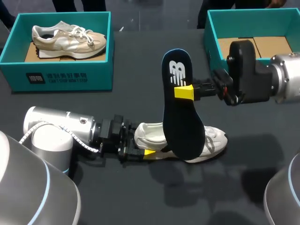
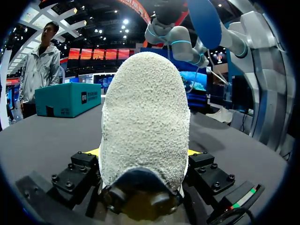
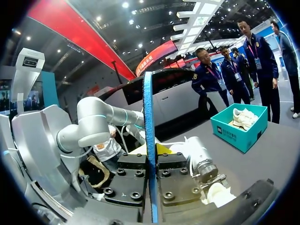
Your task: Take the shoe out of the shoebox, open the shoe tongue, remove and reinsert the insole, then place the shoe into the shoebox
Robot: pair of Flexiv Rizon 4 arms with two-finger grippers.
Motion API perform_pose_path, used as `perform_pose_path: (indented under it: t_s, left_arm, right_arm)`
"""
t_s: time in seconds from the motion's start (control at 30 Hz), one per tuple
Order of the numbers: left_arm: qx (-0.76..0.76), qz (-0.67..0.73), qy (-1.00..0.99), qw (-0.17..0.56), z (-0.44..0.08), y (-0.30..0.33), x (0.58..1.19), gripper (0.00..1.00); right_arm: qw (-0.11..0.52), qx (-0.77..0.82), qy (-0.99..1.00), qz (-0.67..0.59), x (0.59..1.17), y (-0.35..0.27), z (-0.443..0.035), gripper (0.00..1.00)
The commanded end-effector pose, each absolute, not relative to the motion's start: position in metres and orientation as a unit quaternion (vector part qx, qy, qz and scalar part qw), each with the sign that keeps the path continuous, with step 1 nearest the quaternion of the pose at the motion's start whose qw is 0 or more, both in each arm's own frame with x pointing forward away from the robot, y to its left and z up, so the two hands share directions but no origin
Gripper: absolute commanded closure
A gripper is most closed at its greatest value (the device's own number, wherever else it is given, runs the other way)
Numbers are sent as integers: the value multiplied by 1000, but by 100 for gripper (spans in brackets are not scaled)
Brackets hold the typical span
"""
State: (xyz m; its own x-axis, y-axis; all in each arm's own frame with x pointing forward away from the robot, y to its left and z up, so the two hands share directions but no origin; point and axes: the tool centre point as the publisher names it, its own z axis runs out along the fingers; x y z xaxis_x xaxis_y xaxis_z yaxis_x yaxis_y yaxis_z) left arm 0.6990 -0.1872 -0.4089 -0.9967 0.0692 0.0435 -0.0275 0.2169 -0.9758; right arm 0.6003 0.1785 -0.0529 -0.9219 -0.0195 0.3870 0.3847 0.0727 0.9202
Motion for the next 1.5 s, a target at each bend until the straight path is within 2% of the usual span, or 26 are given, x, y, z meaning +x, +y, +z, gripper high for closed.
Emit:
perform_pose_path:
  t_s: [0.03,0.33,0.37,0.43,0.5,0.83,1.03,1.5]
  left_arm:
    - [-13,625,-779,39,-410,-187,699,100]
    - [-13,625,-779,39,-410,-187,699,100]
    - [-13,625,-779,39,-410,-187,699,90]
    - [-13,625,-779,40,-409,-187,699,61]
    - [-17,624,-780,39,-406,-185,698,0]
    - [-23,588,-807,40,-397,-169,699,0]
    - [-38,496,-866,49,-383,-150,696,0]
    - [-38,496,-866,49,-383,-150,696,0]
  right_arm:
    - [137,-146,-722,-663,594,178,-51,100]
    - [135,-132,-719,-669,590,176,-53,100]
    - [135,-132,-719,-669,590,176,-53,100]
    - [135,-132,-719,-669,590,176,-53,100]
    - [135,-132,-719,-669,590,176,-53,100]
    - [135,-132,-719,-669,590,176,-53,100]
    - [135,-132,-719,-669,590,176,-53,100]
    - [135,-132,-719,-669,590,176,-53,100]
